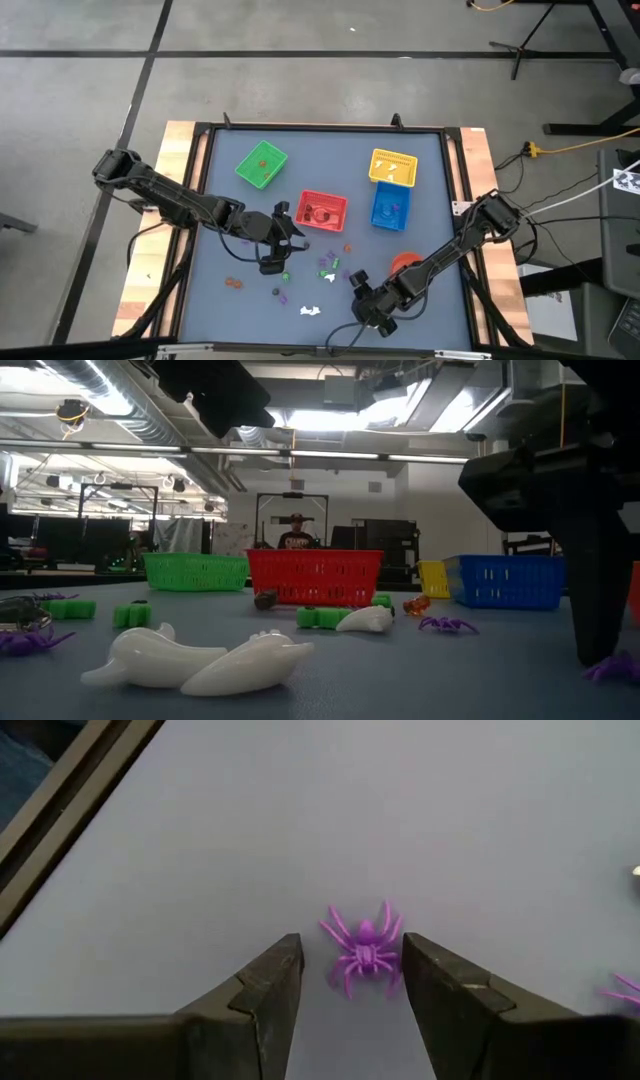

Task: Sort Halloween decoration
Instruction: Put the violet spider toy into the blue bin

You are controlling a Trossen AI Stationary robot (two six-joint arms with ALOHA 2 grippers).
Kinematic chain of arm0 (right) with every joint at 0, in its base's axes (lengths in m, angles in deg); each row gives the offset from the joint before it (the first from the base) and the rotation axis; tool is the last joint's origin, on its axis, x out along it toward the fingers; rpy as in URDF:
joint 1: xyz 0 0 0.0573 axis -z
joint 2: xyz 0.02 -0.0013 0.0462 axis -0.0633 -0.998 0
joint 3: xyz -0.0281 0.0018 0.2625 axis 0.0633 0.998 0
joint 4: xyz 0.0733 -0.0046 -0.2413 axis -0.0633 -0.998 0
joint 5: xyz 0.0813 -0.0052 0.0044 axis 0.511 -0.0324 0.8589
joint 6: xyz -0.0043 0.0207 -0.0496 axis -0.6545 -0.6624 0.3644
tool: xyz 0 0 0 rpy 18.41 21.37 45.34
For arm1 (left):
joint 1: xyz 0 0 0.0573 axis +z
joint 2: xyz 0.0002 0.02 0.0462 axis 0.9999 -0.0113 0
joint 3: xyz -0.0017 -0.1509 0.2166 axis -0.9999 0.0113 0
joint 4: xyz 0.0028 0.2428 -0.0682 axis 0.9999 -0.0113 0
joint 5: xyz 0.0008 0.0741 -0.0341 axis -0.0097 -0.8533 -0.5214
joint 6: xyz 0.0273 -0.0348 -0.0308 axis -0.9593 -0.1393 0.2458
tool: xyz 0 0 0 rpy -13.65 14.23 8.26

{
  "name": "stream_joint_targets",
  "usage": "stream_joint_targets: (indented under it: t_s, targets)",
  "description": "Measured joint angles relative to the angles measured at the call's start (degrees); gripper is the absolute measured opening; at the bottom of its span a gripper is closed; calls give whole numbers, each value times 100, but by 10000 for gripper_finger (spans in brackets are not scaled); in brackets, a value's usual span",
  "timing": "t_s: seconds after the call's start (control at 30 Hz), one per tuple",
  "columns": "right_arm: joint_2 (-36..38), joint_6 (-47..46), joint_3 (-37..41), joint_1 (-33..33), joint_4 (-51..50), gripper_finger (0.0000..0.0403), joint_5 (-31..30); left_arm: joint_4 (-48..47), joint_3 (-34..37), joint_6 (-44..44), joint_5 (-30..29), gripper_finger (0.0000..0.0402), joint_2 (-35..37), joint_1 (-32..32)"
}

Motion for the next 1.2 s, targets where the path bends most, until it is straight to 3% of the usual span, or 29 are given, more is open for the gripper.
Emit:
stream_joint_targets:
  t_s: [0.2,0.67,1.2]
  targets:
    - [-12,0,3,0,-1,172,1,0,-2,0,0,164,0,0]
    - [-30,2,11,-6,-3,72,51,0,-2,0,2,164,0,0]
    - [-46,8,-45,0,243,65,15,0,-2,0,1,164,0,0]
